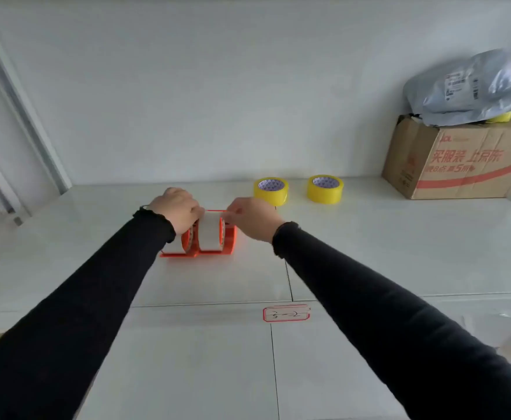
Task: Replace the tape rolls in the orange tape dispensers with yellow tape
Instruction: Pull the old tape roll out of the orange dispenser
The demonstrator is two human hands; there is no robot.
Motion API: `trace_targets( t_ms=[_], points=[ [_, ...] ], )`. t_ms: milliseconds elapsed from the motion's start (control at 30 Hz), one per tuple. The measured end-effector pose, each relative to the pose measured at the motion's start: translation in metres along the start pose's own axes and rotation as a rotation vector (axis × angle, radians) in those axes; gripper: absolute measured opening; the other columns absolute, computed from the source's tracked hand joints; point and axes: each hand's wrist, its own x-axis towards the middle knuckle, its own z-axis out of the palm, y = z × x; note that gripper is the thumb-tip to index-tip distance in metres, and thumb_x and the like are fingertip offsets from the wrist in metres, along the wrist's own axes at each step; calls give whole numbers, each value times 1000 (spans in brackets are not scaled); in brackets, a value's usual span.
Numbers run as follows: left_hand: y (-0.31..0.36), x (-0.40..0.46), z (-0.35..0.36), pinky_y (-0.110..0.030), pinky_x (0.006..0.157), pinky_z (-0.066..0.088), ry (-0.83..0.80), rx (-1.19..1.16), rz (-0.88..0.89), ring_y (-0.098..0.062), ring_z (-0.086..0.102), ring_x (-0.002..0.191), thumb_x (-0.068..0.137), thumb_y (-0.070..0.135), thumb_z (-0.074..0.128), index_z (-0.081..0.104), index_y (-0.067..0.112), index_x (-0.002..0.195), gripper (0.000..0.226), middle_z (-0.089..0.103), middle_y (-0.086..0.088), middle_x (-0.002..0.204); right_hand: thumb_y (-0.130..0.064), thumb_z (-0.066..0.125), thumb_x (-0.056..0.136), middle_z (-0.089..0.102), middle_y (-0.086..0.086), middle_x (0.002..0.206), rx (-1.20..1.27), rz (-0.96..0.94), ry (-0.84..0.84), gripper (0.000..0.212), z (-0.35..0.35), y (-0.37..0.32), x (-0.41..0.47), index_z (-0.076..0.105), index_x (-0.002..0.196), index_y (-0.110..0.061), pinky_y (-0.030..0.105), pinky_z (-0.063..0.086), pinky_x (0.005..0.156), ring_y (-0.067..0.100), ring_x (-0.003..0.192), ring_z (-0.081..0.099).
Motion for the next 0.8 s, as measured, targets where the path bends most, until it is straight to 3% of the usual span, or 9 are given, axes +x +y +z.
trace_targets(
  t_ms=[67, 167, 267, 367, 433, 467, 533, 633, 800],
  points=[
    [2, 1, 5, -42, 101, 40, -45, -67, -31, -32, 47, 114, 89, 41, 10, 47, 21, 74, 45, 38, 5, 76, -41, 54, 98, 70, 10, 92, 117, 52, -72, 40, 15, -5, 3, 68, 94, -4, 37, 49, 75, 28, 86, 63],
    [10, 1, 8, -39, 98, 40, 11, -125, -98, -32, 49, 113, 95, 35, 22, 54, 14, 71, 45, 47, 1, 78, -36, 61, 97, 47, 4, 65, 422, 174, -101, 39, 37, -8, 5, 49, 67, -13, 32, 33, 62, 21, 61, 43],
    [27, -13, -3, -33, 97, 32, 122, -250, -106, -31, 47, 116, 100, 35, 39, 71, 7, 83, 46, 62, -4, 98, -26, 69, 94, 49, 8, 76, 799, 267, -4, 28, 42, 0, 4, 53, 75, -13, 28, 35, 60, 17, 64, 43],
    [43, -24, -10, -32, 92, 40, 223, -674, -142, -23, 56, 107, 96, 36, 55, 74, 12, 92, 31, 67, -1, 102, -24, 70, 93, 53, 11, 82, 939, 209, 91, 25, 36, 7, -2, 55, 79, -10, 32, 44, 66, 18, 71, 49],
    [55, -28, -12, -33, 91, 50, 181, -1129, -132, -17, 65, 93, 96, 36, 56, 73, 9, 97, 32, 71, 0, 96, -31, 71, 88, 62, 21, 87, 982, 140, 150, 36, 26, 12, -7, 61, 92, 3, 45, 51, 78, 22, 82, 56],
    [60, -27, -13, -35, 91, 55, 125, -1392, -127, -18, 68, 94, 97, 37, 54, 72, 6, 105, 37, 73, -3, 101, -32, 71, 87, 65, 23, 90, 985, 113, 163, 42, 20, 14, -11, 63, 100, 6, 45, 51, 80, 23, 85, 58],
    [72, -26, -16, -31, 80, 60, 7, -1813, -135, -19, 71, 100, 100, 38, 49, 68, 6, 122, 43, 74, -9, 116, -22, 69, 93, 69, 12, 88, 966, 55, 183, 31, 11, 19, -18, 65, 104, 6, 35, 50, 78, 18, 82, 62],
    [87, -23, -19, -26, 71, 59, -40, -1958, -153, -16, 74, 96, 102, 33, 47, 66, 9, 122, 37, 72, -11, 120, -11, 63, 98, 66, 1, 82, 925, 18, 210, 10, 1, 29, -26, 66, 100, -2, 25, 46, 72, 11, 73, 58],
    [113, -18, -14, -26, 64, 59, -3, -2004, -171, -14, 77, 83, 100, 28, 52, 70, 13, 109, 25, 78, -7, 102, -23, 63, 91, 53, 7, 74, 681, 23, 347, 32, -21, 50, -37, 60, 86, 9, 33, 34, 67, 17, 71, 43]
  ],
)
